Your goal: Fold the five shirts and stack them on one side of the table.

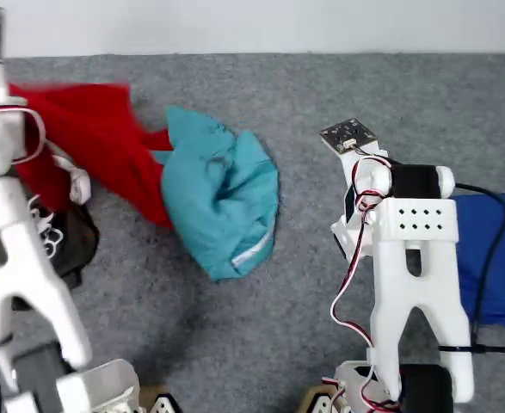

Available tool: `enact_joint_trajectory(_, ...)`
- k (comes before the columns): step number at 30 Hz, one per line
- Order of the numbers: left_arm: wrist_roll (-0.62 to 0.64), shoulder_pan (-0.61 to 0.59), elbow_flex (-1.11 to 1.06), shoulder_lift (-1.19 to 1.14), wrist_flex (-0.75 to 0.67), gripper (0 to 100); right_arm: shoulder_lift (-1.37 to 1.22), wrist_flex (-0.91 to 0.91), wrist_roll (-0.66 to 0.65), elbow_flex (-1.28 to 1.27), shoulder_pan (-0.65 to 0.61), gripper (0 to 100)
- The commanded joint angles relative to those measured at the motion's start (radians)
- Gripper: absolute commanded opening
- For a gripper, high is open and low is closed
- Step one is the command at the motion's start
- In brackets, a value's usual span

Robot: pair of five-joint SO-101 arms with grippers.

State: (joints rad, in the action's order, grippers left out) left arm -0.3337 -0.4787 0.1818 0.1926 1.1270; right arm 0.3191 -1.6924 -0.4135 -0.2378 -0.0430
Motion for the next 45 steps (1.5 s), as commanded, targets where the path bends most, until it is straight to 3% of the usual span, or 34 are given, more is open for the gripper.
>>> enact_joint_trajectory(1,0.0,-0.044,0.059,0.196,-0.006,1,0.024,0.013,-0.012,0.0,-0.004,41.3)
enact_joint_trajectory(8,0.0,-0.19,0.054,0.402,-0.032,1,0.024,0.013,-0.012,0.0,-0.007,41.3)
enact_joint_trajectory(15,0.032,-0.388,-0.005,0.41,-0.157,1,0.024,0.013,-0.012,0.0,-0.007,41.3)
enact_joint_trajectory(21,0.114,-0.382,-0.242,0.41,-0.344,1,0.022,0.013,-0.012,0.0,-0.007,41.3)
enact_joint_trajectory(27,0.115,-0.316,-0.512,0.407,-0.517,2,0.022,0.013,-0.012,-0.002,-0.008,41.3)
enact_joint_trajectory(31,0.121,-0.296,-0.662,0.407,-0.517,10,0.022,0.013,-0.012,-0.002,-0.008,41.3)
enact_joint_trajectory(35,0.164,-0.292,-0.777,0.407,-0.402,20,0.022,0.016,-0.012,-0.032,-0.008,41.3)
enact_joint_trajectory(42,0.23,-0.319,-0.831,0.41,-0.233,21,0.028,0.056,-0.012,-0.114,-0.008,41.3)
enact_joint_trajectory(45,0.292,-0.321,-0.723,0.443,-0.1,21,0.028,0.056,-0.012,-0.114,-0.008,41.3)
